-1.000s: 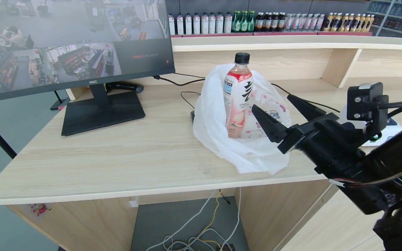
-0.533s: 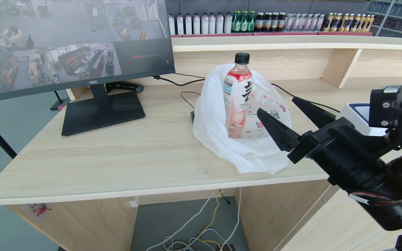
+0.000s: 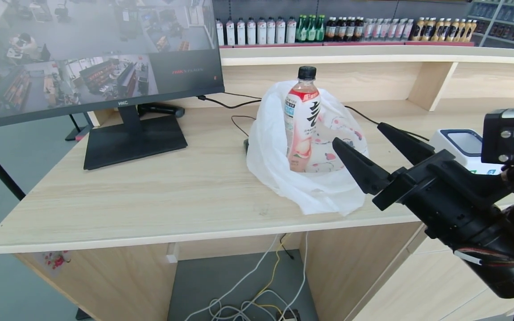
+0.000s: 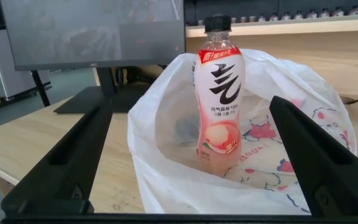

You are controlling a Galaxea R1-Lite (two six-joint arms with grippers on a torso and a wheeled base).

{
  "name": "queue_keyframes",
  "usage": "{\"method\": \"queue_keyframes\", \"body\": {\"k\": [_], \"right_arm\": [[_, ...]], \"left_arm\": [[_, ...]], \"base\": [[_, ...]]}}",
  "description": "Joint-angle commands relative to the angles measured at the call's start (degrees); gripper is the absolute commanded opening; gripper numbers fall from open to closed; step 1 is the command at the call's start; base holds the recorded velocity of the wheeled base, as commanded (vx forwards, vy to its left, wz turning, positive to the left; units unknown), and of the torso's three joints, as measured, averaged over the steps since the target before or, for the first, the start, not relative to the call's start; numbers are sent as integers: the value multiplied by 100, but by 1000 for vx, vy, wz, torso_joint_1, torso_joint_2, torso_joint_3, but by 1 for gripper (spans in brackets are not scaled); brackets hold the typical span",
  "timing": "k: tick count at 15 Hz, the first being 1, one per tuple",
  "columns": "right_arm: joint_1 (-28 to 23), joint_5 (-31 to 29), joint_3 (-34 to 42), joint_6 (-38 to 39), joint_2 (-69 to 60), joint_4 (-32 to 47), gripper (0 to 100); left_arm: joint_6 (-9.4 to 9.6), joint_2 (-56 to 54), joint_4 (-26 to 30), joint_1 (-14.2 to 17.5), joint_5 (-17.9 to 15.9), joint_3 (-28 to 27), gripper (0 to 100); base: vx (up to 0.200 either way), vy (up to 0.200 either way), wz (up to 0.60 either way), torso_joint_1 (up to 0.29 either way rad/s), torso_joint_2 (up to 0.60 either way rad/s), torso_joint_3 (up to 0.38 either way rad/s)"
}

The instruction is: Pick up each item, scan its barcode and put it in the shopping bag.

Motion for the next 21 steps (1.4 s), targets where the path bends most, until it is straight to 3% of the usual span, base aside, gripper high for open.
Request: {"method": "queue_keyframes", "body": {"k": [1,21], "right_arm": [[11,-2,7,-4,-15,-9,100],[125,-2,147,40,126,-9,100]], "left_arm": [[4,-2,0,2,1,0,100],[-5,-2,0,2,10,0,100]], "base": [[0,-200,0,-2,2,2],[0,-200,0,2,2,3]]}}
